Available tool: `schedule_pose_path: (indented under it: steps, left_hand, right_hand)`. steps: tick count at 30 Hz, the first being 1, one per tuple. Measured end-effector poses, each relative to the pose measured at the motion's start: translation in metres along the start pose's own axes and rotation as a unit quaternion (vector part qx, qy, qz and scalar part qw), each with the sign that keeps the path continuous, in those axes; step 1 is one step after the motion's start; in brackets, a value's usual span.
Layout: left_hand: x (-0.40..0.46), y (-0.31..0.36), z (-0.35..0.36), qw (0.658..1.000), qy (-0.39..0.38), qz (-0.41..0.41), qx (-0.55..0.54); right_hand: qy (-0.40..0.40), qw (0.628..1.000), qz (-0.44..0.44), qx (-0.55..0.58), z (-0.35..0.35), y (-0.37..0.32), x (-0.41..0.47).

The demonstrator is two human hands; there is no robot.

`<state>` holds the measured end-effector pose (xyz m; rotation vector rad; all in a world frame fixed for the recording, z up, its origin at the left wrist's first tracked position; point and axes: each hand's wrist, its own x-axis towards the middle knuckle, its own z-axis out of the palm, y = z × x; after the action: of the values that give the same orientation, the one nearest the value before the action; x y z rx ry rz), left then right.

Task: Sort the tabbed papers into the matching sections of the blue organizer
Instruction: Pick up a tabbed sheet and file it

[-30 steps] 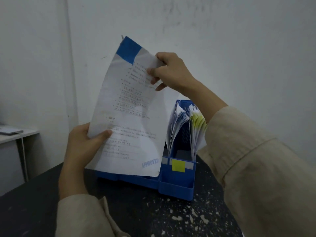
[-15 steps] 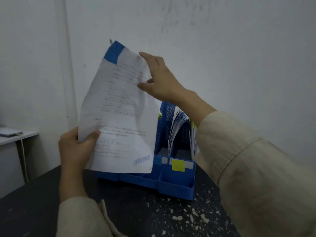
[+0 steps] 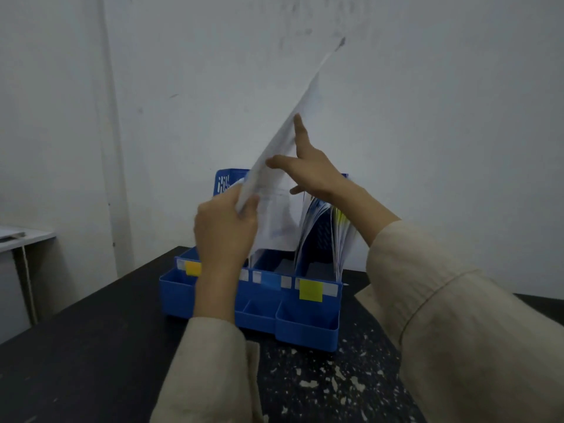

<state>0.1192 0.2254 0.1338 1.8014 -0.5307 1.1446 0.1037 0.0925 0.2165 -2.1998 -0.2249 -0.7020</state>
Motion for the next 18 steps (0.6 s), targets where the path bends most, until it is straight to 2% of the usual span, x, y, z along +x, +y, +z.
schedule_pose_path:
  steps: [4,6,9,13,18]
  left_hand:
    - [-0.013,0.008,0.037,0.998,-0.045,0.001,-0.043]
    - [-0.018,0.008,0.051,0.993,-0.098,0.005,-0.062]
    - [-0.028,0.005,0.066,0.977,-0.196,0.001,-0.084]
    - [-0.04,-0.008,0.081,0.941,-0.31,-0.042,-0.126]
    - [-0.039,-0.024,0.068,0.909,-0.381,-0.067,-0.153]
  right_hand:
    - [-0.021,0.995,0.054,0.087,-0.004,0.006,-0.007]
    - [-0.015,0.993,0.065,0.098,-0.009,0.007,-0.011]
    - [0.045,0.997,0.05,0.028,-0.019,0.011,-0.015]
    - [0.165,0.982,0.025,-0.086,-0.031,0.023,-0.016]
    - [0.148,0.964,0.022,-0.221,-0.034,0.036,-0.017]
